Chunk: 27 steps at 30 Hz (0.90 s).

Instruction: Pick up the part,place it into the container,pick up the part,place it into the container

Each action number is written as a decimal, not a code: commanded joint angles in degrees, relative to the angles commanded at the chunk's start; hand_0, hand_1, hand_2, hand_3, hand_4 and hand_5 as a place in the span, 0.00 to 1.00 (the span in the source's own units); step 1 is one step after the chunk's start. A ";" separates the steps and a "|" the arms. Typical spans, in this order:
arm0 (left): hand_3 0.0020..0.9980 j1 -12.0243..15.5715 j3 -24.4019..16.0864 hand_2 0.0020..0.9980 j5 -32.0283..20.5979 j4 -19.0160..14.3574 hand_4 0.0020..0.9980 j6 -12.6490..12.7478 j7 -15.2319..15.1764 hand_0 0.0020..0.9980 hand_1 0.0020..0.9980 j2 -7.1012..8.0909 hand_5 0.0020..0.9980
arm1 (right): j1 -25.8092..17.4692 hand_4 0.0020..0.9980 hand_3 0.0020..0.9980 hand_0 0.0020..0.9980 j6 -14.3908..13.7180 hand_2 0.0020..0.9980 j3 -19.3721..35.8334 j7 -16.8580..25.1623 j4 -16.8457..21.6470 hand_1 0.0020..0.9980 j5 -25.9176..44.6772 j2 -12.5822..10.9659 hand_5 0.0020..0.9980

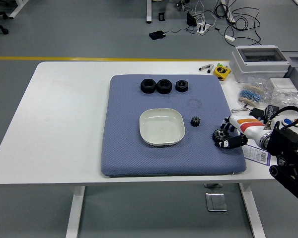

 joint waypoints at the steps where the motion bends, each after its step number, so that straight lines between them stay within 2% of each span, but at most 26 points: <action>1: 0.59 0.03 -0.02 0.65 0.03 0.00 0.58 0.00 0.01 0.53 0.55 -0.01 0.56 | -0.05 0.85 0.53 0.06 -0.14 0.34 -0.02 0.08 -0.06 0.17 0.03 -0.01 0.50; 14: 0.59 0.42 -0.57 0.66 0.93 -0.02 0.58 0.03 0.27 0.53 0.55 -0.05 0.56 | -1.08 0.83 0.52 0.02 -2.88 0.31 -0.14 1.93 0.57 0.13 2.50 0.37 0.50; 27: 0.59 0.63 -0.66 0.65 1.36 -0.02 0.58 -0.12 0.29 0.53 0.55 0.12 0.56 | -0.94 0.81 0.52 0.00 -4.82 0.30 0.52 2.19 7.12 0.13 3.63 0.33 0.48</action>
